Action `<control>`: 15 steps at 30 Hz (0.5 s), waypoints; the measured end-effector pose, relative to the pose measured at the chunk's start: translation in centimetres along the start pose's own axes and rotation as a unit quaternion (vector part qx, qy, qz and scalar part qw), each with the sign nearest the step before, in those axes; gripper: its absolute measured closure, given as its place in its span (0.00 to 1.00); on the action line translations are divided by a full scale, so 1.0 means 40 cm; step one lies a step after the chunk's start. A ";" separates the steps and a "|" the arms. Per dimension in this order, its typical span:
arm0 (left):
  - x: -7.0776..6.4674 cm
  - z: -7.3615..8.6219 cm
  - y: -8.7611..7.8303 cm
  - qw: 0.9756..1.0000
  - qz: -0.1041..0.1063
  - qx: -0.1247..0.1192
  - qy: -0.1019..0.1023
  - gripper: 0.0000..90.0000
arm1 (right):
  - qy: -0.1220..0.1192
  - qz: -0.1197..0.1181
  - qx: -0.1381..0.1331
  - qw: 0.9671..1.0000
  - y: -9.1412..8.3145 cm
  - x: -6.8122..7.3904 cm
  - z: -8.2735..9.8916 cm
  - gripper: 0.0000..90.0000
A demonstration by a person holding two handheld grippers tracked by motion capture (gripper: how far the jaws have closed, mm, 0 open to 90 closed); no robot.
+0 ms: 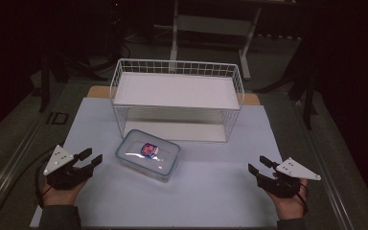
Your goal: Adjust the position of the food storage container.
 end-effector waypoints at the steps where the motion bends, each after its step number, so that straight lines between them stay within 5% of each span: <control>1: -0.002 0.000 0.002 1.000 0.002 0.000 0.000 0.58 | 0.002 0.000 -0.001 1.000 0.001 0.001 -0.001 0.49; 15: 0.001 -0.021 0.035 1.000 0.012 -0.006 0.003 0.64 | -0.013 -0.001 0.017 1.000 0.019 0.012 0.009 0.47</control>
Point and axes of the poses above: each handheld gripper's, and its own axes: y roughly forward along the jaws, z roughly out of its underside, x roughly to its left, the point moved 6 cm from there along y, roughly forward along the jaws, and after that the axes turned 4 degrees about -x, right-handed, at the moved point
